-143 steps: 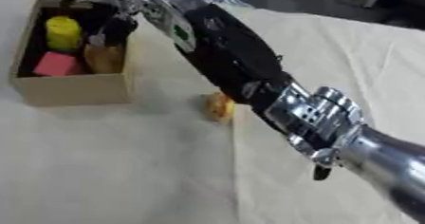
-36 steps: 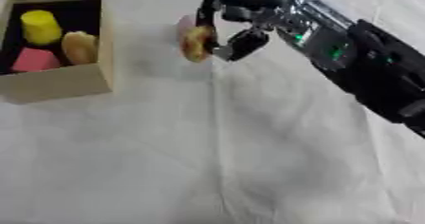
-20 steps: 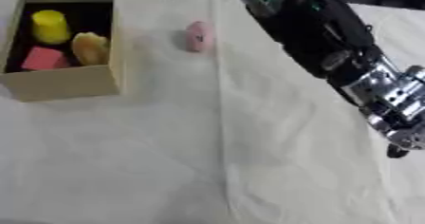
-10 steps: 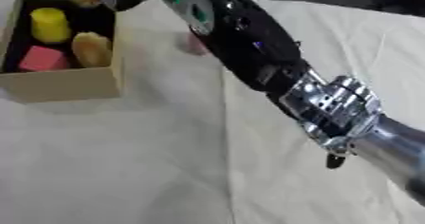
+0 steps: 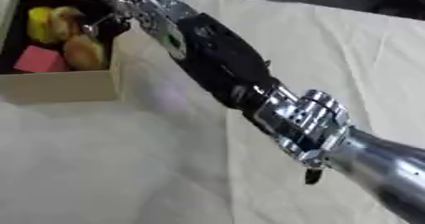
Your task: Pick up objects on the table and place them in the box.
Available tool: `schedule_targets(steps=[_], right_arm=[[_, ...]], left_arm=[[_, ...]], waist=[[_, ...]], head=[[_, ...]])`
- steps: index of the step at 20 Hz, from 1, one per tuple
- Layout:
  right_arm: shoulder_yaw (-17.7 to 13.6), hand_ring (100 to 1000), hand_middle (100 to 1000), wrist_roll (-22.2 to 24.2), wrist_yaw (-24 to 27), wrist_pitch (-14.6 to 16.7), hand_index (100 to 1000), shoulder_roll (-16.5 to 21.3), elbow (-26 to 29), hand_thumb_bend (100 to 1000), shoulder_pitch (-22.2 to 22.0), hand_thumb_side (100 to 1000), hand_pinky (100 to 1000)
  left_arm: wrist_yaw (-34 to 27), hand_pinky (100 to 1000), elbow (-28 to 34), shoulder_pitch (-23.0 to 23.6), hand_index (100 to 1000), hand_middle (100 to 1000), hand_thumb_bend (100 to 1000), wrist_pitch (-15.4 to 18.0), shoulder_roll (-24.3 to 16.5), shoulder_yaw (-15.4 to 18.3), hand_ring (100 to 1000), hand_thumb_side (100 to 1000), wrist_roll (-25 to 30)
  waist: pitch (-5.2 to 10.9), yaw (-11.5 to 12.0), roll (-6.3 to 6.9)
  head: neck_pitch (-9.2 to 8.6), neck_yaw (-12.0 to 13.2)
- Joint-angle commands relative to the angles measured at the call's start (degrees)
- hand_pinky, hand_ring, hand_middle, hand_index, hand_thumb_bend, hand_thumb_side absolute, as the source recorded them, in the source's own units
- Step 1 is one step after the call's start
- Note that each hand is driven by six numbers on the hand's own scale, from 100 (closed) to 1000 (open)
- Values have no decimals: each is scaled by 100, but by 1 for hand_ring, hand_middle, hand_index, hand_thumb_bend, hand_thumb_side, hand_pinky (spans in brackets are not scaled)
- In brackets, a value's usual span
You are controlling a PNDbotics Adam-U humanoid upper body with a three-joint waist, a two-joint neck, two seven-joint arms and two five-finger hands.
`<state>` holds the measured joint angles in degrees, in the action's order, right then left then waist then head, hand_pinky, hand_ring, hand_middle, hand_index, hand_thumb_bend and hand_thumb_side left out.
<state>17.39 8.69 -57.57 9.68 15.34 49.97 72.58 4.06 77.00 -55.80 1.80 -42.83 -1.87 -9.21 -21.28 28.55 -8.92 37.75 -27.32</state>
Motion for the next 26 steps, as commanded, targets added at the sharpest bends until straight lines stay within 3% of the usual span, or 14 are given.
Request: schedule_targets(steps=[1, 7, 15, 20, 26], right_arm=[[-94, 888, 832, -33, 79, -57, 880, 165, 219, 116, 184, 365, 903], [-21, 865, 804, 89, 721, -153, 860, 601, 830, 100, 232, 330, 897], [188, 860, 788, 678, 1754, -382, 851, 1887, 1931, 120, -261, 344, 897], [159, 864, 790, 839, 2085, -555, 853, 2445, 2191, 133, -727, 371, 898], [380, 876, 802, 1131, 2244, -362, 862, 2831, 2325, 168, -1145, 419, 901]], left_arm=[[-1, 830, 44, -39, 903, 786, 623, 1, -163, 71, 781, 812, 12], [8, 831, 18, 59, 903, 780, 621, 2, -213, 79, 781, 812, 8], [32, 831, -28, 259, 903, 780, 618, -7, -365, 100, 781, 815, 3], [40, 831, -45, 327, 903, 779, 617, -11, -405, 110, 781, 817, 11], [55, 831, -47, 328, 903, 780, 616, -8, -409, 97, 781, 819, 34]], waist=[[165, -15, 97], [275, -170, 160], [372, -478, 181], [357, -611, 216], [288, -616, 218]], head=[[-8, 26], [56, 133], [158, 396], [180, 502], [163, 573]])
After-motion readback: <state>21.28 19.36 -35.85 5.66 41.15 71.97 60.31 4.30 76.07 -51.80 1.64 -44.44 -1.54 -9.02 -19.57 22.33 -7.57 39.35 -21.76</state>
